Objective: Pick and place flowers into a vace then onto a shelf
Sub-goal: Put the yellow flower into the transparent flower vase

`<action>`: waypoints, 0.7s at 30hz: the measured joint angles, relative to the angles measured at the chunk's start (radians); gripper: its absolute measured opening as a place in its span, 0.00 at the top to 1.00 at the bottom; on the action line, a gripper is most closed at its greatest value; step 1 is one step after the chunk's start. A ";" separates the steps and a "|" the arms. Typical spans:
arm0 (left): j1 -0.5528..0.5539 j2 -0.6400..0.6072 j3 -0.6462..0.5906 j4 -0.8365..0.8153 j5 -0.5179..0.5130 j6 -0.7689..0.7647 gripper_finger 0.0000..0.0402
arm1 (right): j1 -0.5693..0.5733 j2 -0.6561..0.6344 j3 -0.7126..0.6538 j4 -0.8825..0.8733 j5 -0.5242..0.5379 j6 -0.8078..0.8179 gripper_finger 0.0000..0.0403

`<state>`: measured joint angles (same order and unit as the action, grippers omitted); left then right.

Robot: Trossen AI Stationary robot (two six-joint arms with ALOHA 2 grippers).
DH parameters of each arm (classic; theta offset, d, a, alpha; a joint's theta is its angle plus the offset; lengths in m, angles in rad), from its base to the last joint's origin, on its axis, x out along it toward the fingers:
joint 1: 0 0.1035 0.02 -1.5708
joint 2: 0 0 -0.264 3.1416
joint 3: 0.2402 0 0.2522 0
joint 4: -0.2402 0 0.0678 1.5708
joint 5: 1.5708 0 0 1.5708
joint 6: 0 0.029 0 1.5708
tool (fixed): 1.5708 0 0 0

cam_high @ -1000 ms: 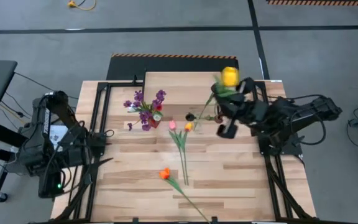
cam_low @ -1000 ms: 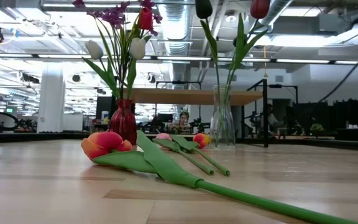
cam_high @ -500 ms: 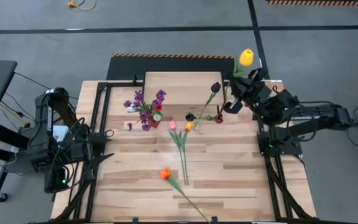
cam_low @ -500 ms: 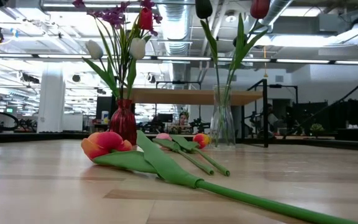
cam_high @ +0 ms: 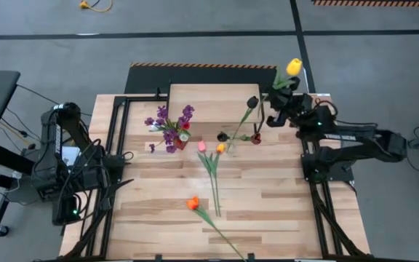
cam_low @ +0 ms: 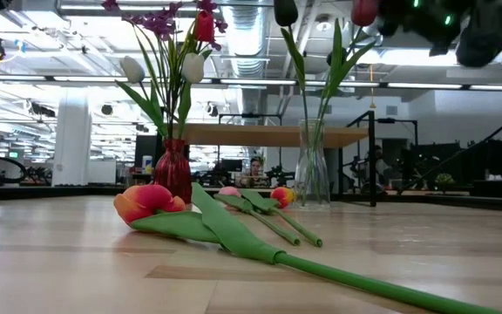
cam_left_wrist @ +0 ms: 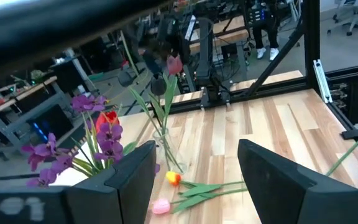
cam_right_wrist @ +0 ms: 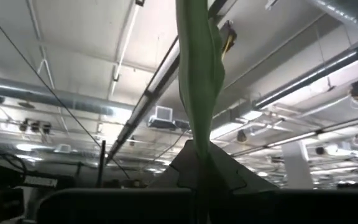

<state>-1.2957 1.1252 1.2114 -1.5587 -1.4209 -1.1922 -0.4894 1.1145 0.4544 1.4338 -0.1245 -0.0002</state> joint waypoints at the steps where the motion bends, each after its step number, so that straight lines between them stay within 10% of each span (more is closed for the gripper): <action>1: 0.000 0.000 0.000 0.000 -0.002 0.005 0.45 | -0.024 0.026 -0.007 0.039 -0.032 0.033 1.00; 21: 0.000 -0.001 0.000 -0.012 -0.034 0.048 0.45 | 0.021 0.326 0.114 0.137 -0.113 0.159 1.00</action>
<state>-1.2952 1.1244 1.2114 -1.5711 -1.4547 -1.1439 -0.4687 1.4406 0.5686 1.5711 -0.2375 0.1585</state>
